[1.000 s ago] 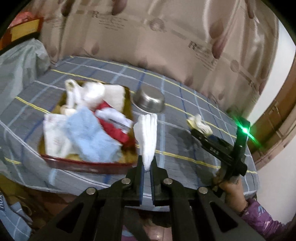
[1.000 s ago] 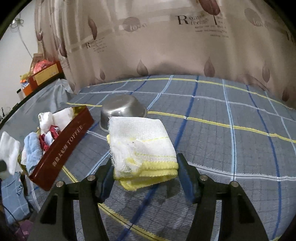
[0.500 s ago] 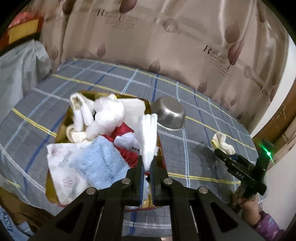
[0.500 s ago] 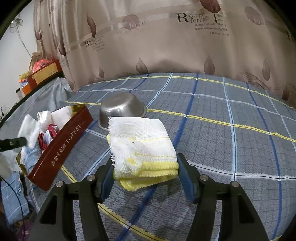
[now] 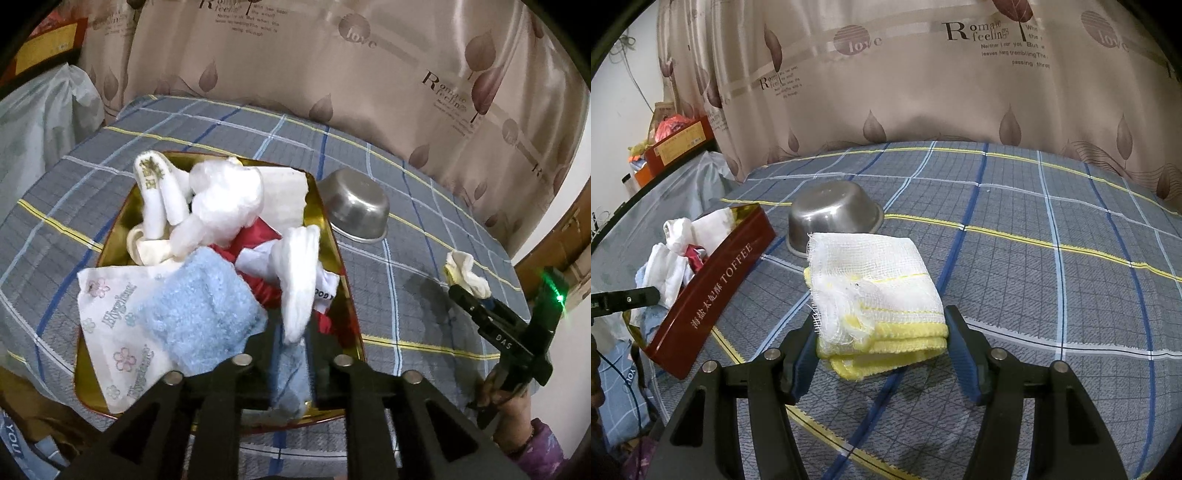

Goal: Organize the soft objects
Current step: 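Drop the white sock into the gold tray with the left gripper while the right gripper carries the cloth, then carry the yellow-edged white cloth over the gold tray with the right gripper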

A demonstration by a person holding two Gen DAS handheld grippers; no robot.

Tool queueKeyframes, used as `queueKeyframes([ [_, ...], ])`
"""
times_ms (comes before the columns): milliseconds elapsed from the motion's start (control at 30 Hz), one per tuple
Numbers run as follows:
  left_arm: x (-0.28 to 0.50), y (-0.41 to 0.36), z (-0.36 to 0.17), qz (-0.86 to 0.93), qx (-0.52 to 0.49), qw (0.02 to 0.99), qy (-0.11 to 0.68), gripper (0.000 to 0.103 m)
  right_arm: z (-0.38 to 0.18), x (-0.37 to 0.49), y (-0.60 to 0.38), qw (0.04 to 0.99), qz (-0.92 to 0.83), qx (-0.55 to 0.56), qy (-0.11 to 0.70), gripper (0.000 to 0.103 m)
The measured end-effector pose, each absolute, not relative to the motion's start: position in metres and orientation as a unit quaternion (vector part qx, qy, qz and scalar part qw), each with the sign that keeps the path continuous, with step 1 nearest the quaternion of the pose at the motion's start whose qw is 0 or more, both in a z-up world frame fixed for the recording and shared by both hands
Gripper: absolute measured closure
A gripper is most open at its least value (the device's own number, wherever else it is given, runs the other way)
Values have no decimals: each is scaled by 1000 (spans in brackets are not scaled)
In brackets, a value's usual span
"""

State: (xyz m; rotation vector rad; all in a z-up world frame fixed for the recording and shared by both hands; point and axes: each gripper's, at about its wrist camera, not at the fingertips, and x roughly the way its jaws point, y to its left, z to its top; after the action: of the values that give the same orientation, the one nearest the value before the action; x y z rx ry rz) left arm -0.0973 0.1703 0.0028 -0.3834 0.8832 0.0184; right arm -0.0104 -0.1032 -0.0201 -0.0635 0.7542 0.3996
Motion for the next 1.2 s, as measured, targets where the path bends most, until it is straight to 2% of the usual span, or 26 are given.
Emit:
queueKeyframes([
  [33, -98, 170, 4, 13, -181, 888, 423, 60, -20, -10, -103, 910, 194, -31, 366, 43],
  [200, -103, 168, 10, 29, -174, 894, 413, 54, -21, -10, -103, 909, 194, -31, 367, 43],
  [733, -157, 167, 48, 140, -110, 911, 371, 52, -25, -10, -95, 904, 196, -54, 375, 43],
  [967, -166, 167, 42, 162, -73, 909, 377, 52, 0, -18, -66, 903, 226, -48, 363, 43],
  [1200, -167, 182, 34, 166, -104, 902, 384, 52, 32, -22, 0, 885, 304, -29, 352, 42],
])
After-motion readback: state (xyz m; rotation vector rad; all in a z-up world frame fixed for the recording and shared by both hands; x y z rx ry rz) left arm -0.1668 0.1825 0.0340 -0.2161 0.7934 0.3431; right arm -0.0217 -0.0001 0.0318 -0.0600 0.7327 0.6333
